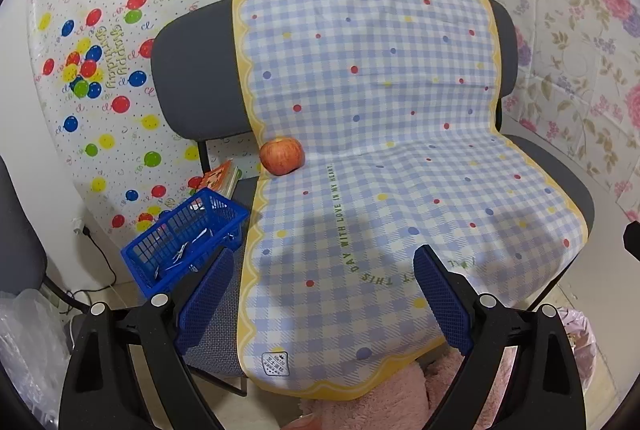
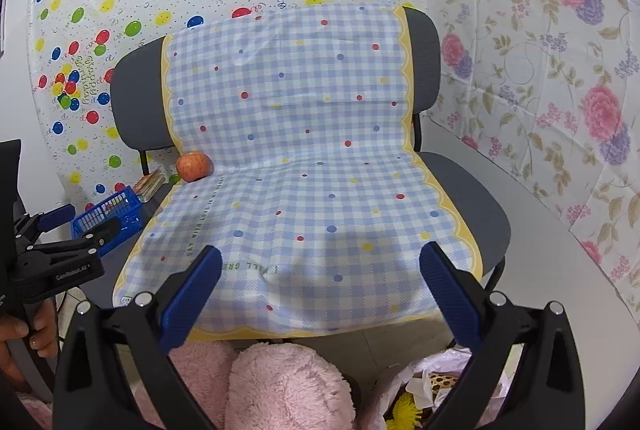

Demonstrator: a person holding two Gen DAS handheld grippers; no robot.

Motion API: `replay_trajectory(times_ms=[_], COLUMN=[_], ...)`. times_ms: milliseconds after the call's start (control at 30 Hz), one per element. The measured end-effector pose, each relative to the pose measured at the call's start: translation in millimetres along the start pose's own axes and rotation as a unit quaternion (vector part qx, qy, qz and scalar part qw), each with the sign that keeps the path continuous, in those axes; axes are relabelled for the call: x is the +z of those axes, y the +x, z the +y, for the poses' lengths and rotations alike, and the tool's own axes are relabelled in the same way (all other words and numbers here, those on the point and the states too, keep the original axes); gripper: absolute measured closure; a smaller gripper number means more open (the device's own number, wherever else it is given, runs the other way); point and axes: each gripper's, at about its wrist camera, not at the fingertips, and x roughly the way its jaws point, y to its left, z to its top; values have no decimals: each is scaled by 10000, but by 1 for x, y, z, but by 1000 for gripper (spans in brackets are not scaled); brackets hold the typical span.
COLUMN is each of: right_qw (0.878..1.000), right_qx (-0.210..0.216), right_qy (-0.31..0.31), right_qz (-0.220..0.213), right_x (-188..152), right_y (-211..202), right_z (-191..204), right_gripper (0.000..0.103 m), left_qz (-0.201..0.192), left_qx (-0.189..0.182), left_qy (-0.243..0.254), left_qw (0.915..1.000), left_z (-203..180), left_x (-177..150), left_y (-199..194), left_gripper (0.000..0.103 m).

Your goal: Collect trash

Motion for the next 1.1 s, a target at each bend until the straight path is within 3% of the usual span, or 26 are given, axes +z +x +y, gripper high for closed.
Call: replay_trajectory(times_ms=[1100], right_qw=[10000], right_qx=[13], right_qy=[-7], right_qz=[47], right_x=[0], right_y=[4], right_z=[2], right_gripper=[6], left_qz=[-13], left_qx=[-47], left_qy=[19], left_qw=[10000], left_z=[-1], left_x=[2], left_y=[3], left_gripper=[12])
